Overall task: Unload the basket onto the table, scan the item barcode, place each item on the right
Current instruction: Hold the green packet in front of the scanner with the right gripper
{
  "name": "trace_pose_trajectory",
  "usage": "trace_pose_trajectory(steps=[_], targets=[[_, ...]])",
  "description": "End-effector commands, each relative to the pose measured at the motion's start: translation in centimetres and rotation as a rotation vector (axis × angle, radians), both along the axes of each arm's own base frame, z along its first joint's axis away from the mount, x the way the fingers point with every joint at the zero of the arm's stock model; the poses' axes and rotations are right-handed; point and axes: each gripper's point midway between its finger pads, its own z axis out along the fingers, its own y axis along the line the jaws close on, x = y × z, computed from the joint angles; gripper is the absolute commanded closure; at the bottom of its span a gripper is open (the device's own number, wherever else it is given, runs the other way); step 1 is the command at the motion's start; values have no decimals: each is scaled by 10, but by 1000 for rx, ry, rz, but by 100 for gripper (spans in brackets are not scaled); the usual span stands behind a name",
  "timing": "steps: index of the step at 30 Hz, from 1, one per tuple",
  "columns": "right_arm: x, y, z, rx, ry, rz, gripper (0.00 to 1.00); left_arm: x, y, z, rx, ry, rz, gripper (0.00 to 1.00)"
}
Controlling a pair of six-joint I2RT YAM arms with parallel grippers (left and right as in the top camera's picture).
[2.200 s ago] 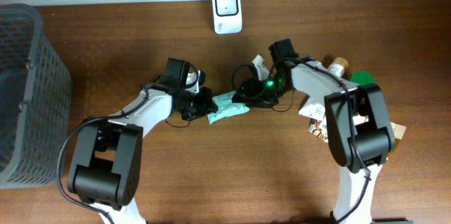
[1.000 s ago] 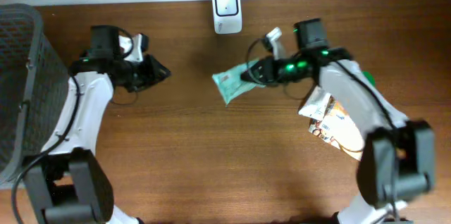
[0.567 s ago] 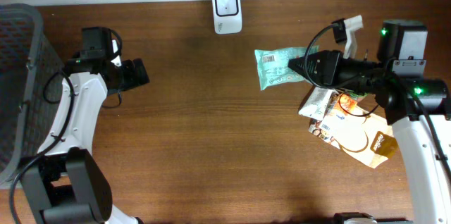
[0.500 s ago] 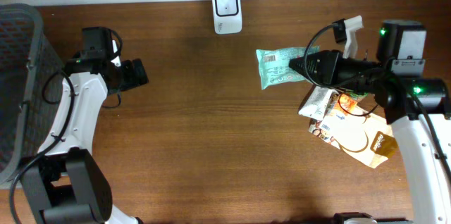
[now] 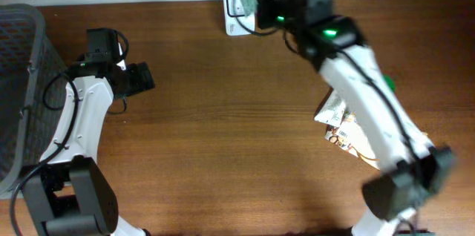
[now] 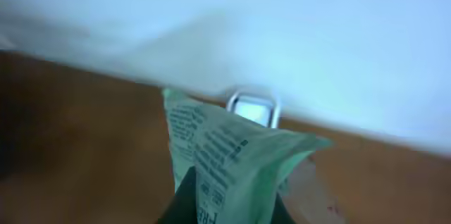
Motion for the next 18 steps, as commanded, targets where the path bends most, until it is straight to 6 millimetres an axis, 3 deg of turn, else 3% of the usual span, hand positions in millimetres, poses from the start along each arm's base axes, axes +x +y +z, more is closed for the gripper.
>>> trace_pose_trajectory(steps=[1, 6, 10, 18], targets=[[47, -3, -35, -418, -179, -44, 96, 0, 4, 2, 15, -4, 1, 1], [99, 18, -61, -825, -470, 6, 96, 0, 4, 2, 15, -4, 1, 1], [117, 24, -81, -1014, -595, 25, 96, 0, 4, 2, 15, -4, 1, 1], [131, 17, -137, -1114, -557, 109, 96, 0, 4, 2, 15, -4, 1, 1]])
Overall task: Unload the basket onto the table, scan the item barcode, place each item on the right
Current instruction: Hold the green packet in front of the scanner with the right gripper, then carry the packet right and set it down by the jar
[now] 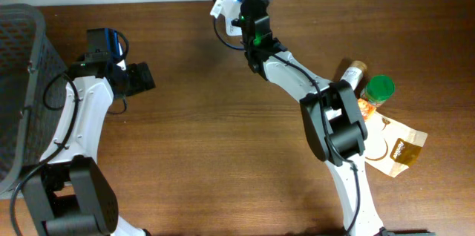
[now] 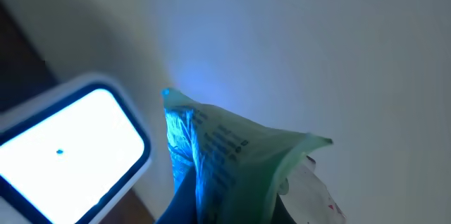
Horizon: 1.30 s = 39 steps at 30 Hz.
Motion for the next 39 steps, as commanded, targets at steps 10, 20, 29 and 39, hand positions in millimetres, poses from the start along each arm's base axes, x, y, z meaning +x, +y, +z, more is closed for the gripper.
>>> trace_pose_trajectory(steps=[10, 20, 29, 39], targets=[[2, 7, -1, -40, -14, 29, 96, 1, 4, 2, 14, -5, 1, 1], [-23, 21, 81, 106, -78, 13, 96, 1, 4, 2, 14, -5, 1, 1], [-158, -41, 161, 903, 391, -274, 96, 1, 4, 2, 14, -5, 1, 1], [-294, -191, 56, 1095, 840, -1125, 96, 1, 4, 2, 14, -5, 1, 1]])
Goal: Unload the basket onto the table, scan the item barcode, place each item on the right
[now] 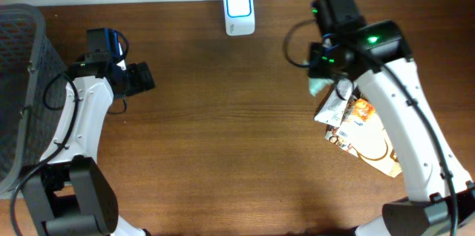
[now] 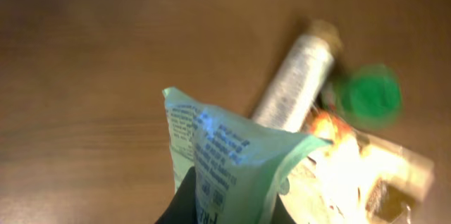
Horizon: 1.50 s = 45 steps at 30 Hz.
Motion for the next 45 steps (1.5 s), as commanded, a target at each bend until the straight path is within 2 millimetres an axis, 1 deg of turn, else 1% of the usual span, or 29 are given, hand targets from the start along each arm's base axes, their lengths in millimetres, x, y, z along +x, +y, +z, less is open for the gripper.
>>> trace_pose_trajectory(steps=[1, 3, 7, 10, 11, 12, 13, 14, 15, 17, 19, 20, 21, 24, 26, 28, 30, 32, 33, 34, 35, 36, 37, 38, 39, 40, 41, 42, 45], targets=[[-16, -45, -36, 33, 118, -267, 96, 0, 4, 2, 14, -4, 1, 1], [-26, -64, -64, 38, 192, -325, 96, 0, 4, 2, 14, -4, 1, 1], [-39, -98, -113, 47, 260, -428, 96, 0, 4, 2, 14, -4, 1, 1], [-40, -122, -134, 58, 251, -491, 96, 0, 4, 2, 14, -4, 1, 1], [-37, -124, -140, 86, 249, -457, 96, 0, 4, 2, 14, -4, 1, 1], [-36, -124, -142, 114, 250, -430, 91, 0, 4, 2, 14, -4, 1, 1], [-36, -126, -142, 126, 252, -425, 69, 0, 4, 2, 14, -4, 1, 1], [-37, -131, -142, 125, 252, -432, 43, 0, 4, 2, 14, -4, 1, 1], [-37, -134, -142, 123, 254, -428, 37, 0, 4, 2, 14, -4, 1, 1], [-38, -139, -140, 122, 253, -433, 33, 0, 4, 2, 14, -4, 1, 1], [-35, -143, -126, 122, 242, -420, 32, 0, 4, 2, 14, -4, 1, 1], [-32, -144, -116, 123, 232, -420, 33, 0, 4, 2, 14, -4, 1, 1], [-29, -144, -96, 121, 216, -400, 33, 0, 4, 2, 14, -4, 1, 1], [-23, -136, -59, 161, 181, -350, 33, 0, 4, 2, 14, -4, 1, 1], [-21, -116, -28, 217, 154, -227, 34, 0, 4, 2, 14, -4, 1, 1], [-24, -98, -8, 220, 133, -139, 35, 0, 4, 2, 14, -4, 1, 1], [-31, -66, 12, 230, 87, 11, 36, 0, 4, 2, 14, -4, 1, 1], [-45, -38, 35, 222, 23, 118, 35, 0, 4, 2, 14, -4, 1, 1], [-56, -26, 50, 220, -20, 165, 31, 0, 4, 2, 14, -4, 1, 1], [-66, -17, 62, 221, -57, 200, 19, 0, 4, 2, 14, -4, 1, 1], [-83, -9, 78, 225, -103, 233, 11, 0, 4, 2, 14, -4, 1, 1], [-99, -7, 89, 231, -133, 242, 2, 0, 4, 2, 14, -4, 1, 1], [-119, -10, 99, 241, -157, 225, 2, 0, 4, 2, 14, -4, 1, 1], [-132, -12, 102, 240, -162, 227, 2, 0, 4, 2, 14, -4, 1, 1], [-152, -15, 105, 240, -160, 227, 2, 0, 4, 2, 14, -4, 1, 1], [-162, -16, 106, 240, -156, 227, 2, 0, 4, 2, 14, -4, 1, 1], [-178, -18, 106, 240, -146, 226, 2, 0, 4, 2, 14, -4, 1, 1], [-187, -20, 109, 242, -161, 228, 2, 0, 4, 2, 14, -4, 1, 1], [-198, -25, 116, 226, -213, 224, 2, 0, 4, 2, 14, -4, 1, 1]])
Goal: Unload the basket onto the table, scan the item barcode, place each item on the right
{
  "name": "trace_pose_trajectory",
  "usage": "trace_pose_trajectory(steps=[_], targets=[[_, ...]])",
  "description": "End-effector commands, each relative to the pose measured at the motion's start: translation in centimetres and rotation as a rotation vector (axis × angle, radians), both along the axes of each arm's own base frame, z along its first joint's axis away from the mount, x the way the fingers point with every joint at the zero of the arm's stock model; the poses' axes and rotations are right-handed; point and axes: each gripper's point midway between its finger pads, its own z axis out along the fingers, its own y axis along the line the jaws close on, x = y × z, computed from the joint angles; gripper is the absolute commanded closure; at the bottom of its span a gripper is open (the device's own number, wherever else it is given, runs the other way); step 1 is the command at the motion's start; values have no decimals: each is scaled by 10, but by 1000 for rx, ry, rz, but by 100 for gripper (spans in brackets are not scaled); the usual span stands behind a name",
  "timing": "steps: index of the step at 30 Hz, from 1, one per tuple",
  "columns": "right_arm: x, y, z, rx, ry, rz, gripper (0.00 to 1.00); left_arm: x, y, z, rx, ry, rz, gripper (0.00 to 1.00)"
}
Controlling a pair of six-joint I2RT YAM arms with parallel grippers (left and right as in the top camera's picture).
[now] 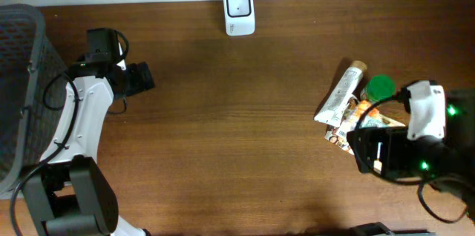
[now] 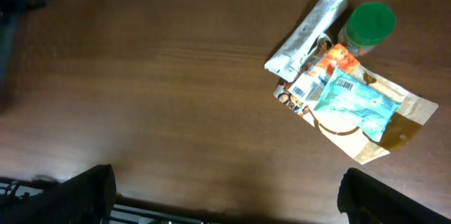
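Note:
The light green pouch [image 2: 356, 104] lies on top of the pile of goods at the right, over a brown packet [image 2: 394, 122]. My right gripper [image 2: 229, 197] hangs high above the table, open wide, with nothing between its dark fingers [image 2: 84, 194]. In the overhead view the right arm [image 1: 401, 151] covers part of that pile. The white scanner [image 1: 239, 2] stands at the table's back edge, its face dark. My left gripper [image 1: 139, 78] hovers at the left, far from the pouch; its jaws cannot be made out.
The pile also holds a silver tube [image 2: 310, 30], a green-lidded jar [image 2: 371, 21] and an orange packet [image 2: 320, 76] with a barcode label. A dark mesh basket [image 1: 22, 80] stands at the left edge of the table.
My right gripper was shut on the green pouch above the tube and jar. Now it is open, the pouch lies on the pile, and the arm has moved to the front right.
The right gripper held the pouch near the scanner at the back edge. Then the pouch was right in front of the scanner's lit face, in blue light. Then it was held over the pile at the right. Now it rests there, let go. The left arm stayed still.

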Motion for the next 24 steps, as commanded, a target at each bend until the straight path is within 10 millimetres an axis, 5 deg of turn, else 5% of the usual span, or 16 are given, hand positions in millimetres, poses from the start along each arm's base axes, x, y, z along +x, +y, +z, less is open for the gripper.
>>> trace_pose_trajectory(steps=[1, 9, 13, 16, 24], targets=[[-8, -3, 5, -2, -28, -13, 2, 0, 4, 2, 14, -4, 1, 1], [26, -32, 9, -149, -97, -131, 2, 0, 4, 2, 14, -4, 1, 1], [54, -29, 14, -142, -340, -109, 2, 0, 4, 2, 14, -4, 1, 1], [63, -23, -4, -133, -499, -68, 2, 0, 4, 2, 14, -4, 1, 1], [65, -16, -97, -55, -936, -69, 2, 0, 4, 2, 14, -4, 1, 1]])
